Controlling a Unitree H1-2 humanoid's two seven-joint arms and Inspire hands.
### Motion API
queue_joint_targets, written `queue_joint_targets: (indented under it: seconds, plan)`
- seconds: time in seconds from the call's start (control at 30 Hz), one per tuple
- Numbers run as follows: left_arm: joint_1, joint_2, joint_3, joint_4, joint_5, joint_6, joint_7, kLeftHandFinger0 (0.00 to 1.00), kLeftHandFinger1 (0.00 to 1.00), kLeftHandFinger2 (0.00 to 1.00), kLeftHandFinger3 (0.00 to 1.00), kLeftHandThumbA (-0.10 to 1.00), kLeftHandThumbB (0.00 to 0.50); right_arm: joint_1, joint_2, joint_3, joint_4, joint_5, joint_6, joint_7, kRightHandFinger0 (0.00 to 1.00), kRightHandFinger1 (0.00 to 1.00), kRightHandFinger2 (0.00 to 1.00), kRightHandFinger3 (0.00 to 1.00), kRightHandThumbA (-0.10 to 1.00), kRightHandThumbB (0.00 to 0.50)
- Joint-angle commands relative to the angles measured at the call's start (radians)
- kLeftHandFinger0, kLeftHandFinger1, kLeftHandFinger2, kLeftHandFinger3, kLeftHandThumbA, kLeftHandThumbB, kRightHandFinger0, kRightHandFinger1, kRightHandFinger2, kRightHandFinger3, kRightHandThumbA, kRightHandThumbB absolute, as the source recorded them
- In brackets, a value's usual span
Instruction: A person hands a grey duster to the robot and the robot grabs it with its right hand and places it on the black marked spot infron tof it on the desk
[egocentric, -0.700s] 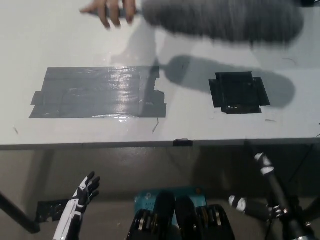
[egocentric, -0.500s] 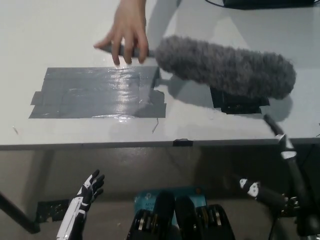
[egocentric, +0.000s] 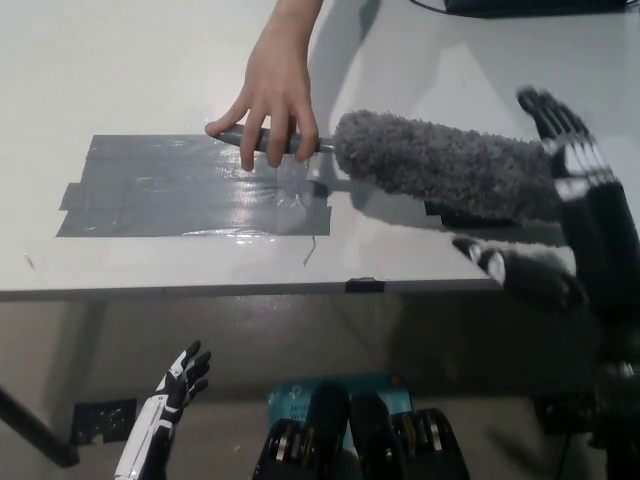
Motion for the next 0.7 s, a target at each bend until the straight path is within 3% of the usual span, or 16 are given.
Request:
queue_joint_targets:
  seconds: [0.0, 0.17, 0.47, 0.67]
  plan:
    - [-0.019, 0.010, -0.002, -0.039, -0.016, 0.003, -0.019, 1.00, 1.00, 1.00, 1.00, 1.00, 0.289, -0.260, -0.037, 0.055, 0.208, -0.283, 0.181, 0.099, 1.00, 1.00, 1.00, 1.00, 1.00, 0.482]
    - [-0.027, 0.013, -0.004, -0.037, -0.007, -0.004, -0.020, 1.00, 1.00, 1.00, 1.00, 1.00, 0.285, -0.375, -0.048, 0.106, 0.438, -0.271, 0.253, 0.127, 1.00, 1.00, 1.00, 1.00, 1.00, 0.500]
    - [-0.048, 0.011, 0.001, -0.033, 0.001, -0.004, -0.013, 1.00, 1.00, 1.00, 1.00, 1.00, 0.279, -0.480, -0.048, 0.154, 0.693, -0.171, 0.292, 0.145, 1.00, 1.00, 1.00, 1.00, 1.00, 0.500]
    - [-0.056, 0.017, 0.001, -0.026, -0.003, -0.007, -0.021, 1.00, 1.00, 1.00, 1.00, 1.00, 0.272, -0.484, -0.068, 0.197, 0.725, -0.111, 0.334, 0.294, 1.00, 1.00, 1.00, 1.00, 1.00, 0.500]
